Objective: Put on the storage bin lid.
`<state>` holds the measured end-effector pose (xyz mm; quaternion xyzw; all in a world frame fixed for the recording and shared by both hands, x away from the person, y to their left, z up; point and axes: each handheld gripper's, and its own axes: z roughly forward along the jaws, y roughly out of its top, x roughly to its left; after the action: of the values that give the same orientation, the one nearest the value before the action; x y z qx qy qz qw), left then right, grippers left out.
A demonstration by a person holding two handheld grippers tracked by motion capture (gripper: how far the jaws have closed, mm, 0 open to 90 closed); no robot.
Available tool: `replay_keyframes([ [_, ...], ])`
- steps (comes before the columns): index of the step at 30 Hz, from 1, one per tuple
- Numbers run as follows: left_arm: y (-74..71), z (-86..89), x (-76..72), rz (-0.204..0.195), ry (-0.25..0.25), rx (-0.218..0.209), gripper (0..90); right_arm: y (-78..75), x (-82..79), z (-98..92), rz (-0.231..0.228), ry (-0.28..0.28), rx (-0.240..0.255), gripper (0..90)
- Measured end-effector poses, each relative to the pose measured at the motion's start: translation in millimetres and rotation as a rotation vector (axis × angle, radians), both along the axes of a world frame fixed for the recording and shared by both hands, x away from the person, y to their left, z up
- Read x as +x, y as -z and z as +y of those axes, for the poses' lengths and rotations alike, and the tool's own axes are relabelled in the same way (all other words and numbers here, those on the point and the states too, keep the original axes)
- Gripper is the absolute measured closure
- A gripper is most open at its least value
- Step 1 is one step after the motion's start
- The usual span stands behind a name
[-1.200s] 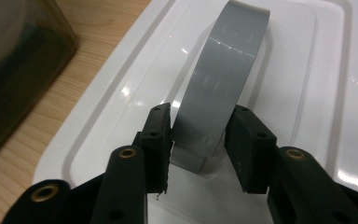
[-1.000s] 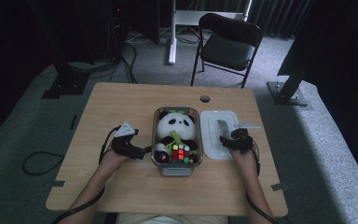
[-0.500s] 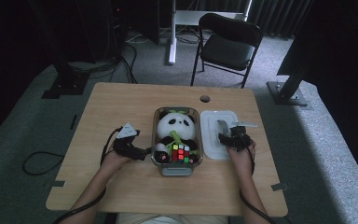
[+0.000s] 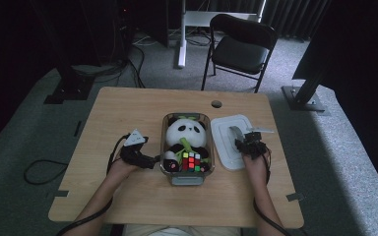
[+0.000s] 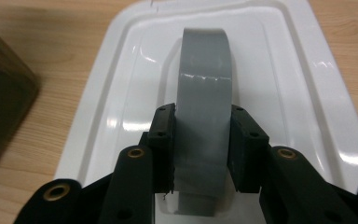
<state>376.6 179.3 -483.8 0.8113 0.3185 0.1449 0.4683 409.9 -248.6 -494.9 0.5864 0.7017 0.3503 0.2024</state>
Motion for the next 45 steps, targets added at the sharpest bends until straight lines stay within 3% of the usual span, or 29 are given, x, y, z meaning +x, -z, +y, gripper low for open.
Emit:
replay_keyframes([
  [9,-1.0,-7.1,-1.3,-0.007,0.018,0.008,0.4,-33.0,-16.1,-13.1,-0.061,0.016,0.035,66.8],
  [15,-1.8,-16.0,-1.7,-0.012,0.036,0.017,0.4,-69.4,-35.8,-17.9,-0.159,0.014,0.064,66.8],
  [21,-2.6,-30.0,-2.3,-0.018,0.068,0.023,0.4,-107.3,-55.8,-12.8,-0.251,-0.033,0.11,66.8],
  [27,-3.1,-40.9,-2.6,-0.02,0.09,0.029,0.4,-129.2,-70.7,2.4,-0.29,-0.097,0.137,66.8],
  [33,-2.3,-52.2,-2.2,-0.016,0.102,0.02,0.4,-133.2,-75.4,21.1,-0.275,-0.176,0.167,66.8],
  [41,-6.8,-79.8,-5.2,-0.032,0.151,0.016,0.4,-121.7,-78.9,54.3,-0.219,-0.261,0.196,66.8],
  [45,-3.8,-78.5,-4.6,-0.027,0.117,0.031,0.4,-114.9,-74.7,64.7,-0.191,-0.282,0.186,66.8],
])
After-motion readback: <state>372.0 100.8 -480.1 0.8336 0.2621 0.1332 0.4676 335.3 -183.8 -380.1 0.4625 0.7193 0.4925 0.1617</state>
